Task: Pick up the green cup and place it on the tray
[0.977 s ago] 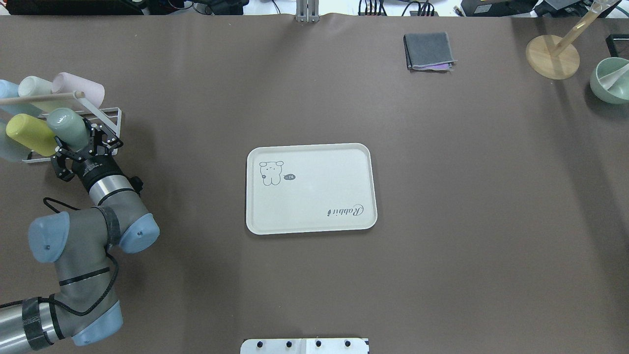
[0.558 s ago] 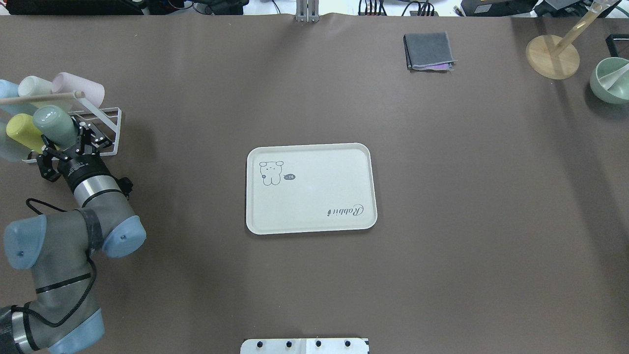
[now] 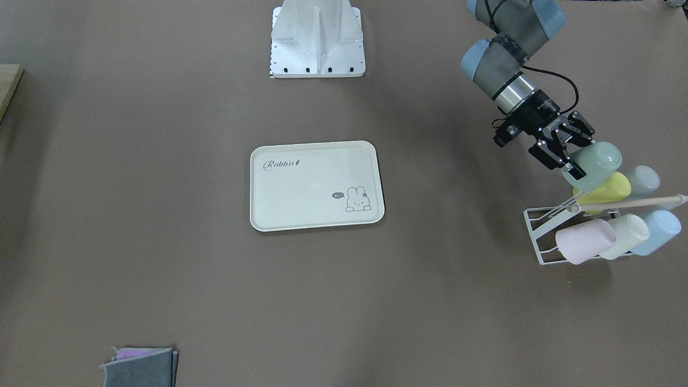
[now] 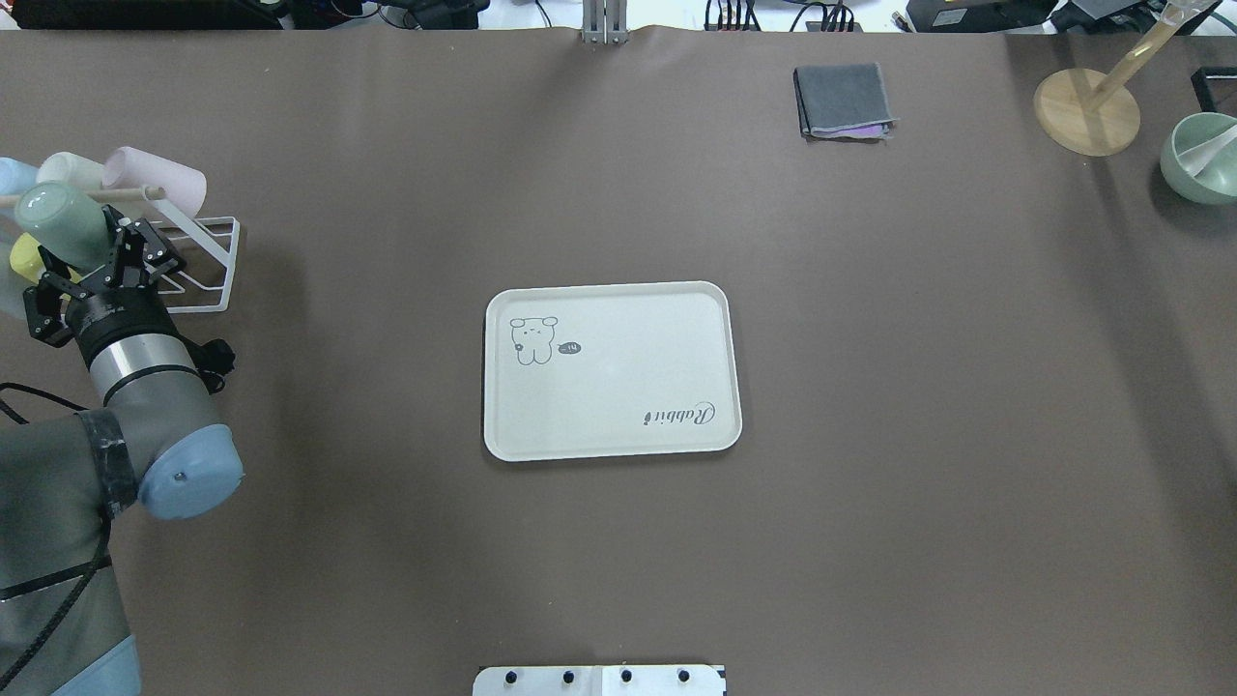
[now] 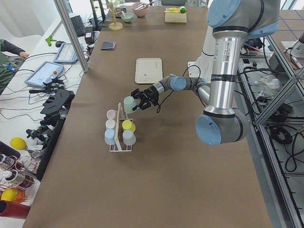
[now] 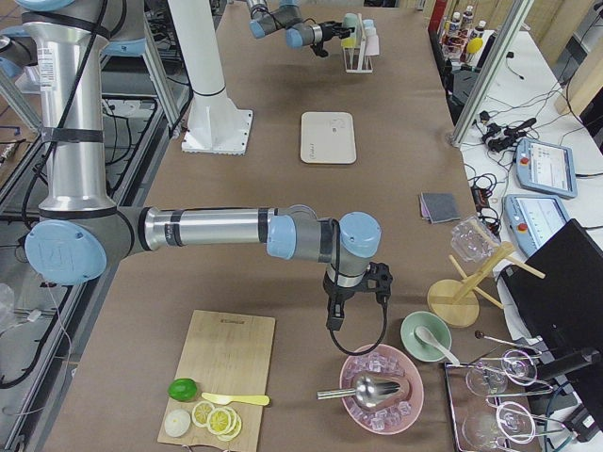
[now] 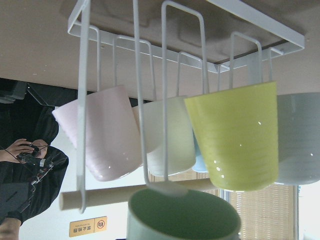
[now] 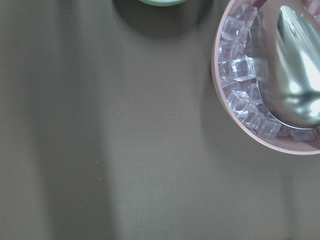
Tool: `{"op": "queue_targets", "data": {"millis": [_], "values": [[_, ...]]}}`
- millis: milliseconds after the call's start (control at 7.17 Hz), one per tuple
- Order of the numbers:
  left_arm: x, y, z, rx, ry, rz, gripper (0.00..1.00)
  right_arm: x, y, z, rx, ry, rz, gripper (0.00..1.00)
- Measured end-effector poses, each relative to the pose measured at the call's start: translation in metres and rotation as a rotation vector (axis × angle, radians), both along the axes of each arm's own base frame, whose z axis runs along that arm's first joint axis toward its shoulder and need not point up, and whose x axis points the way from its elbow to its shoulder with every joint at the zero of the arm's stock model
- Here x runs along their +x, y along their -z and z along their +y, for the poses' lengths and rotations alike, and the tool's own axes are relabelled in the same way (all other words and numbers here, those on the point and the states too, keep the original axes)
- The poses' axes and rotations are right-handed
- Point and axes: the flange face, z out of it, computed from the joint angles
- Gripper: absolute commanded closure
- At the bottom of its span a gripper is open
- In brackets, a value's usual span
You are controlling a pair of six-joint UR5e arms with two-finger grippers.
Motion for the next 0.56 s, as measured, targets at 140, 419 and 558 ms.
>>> {"op": "queue_targets", "data": {"millis": [140,419,558], "values": [[0.003,0.023,-0.002,0.015,-0.007,0.036,0.42,0.001,-0.004,0.004,-0.001,0.008,0.007,0.00],[0.022,0.081,-0.011,0.050,-0.027,0.120,0.41,0.002,-0.012,0.010,0.010,0.041,0.019,0.00],[0.029,0.106,-0.014,0.080,-0.031,0.183,0.41,0.002,-0.013,0.011,0.013,0.048,0.021,0.00]]}}
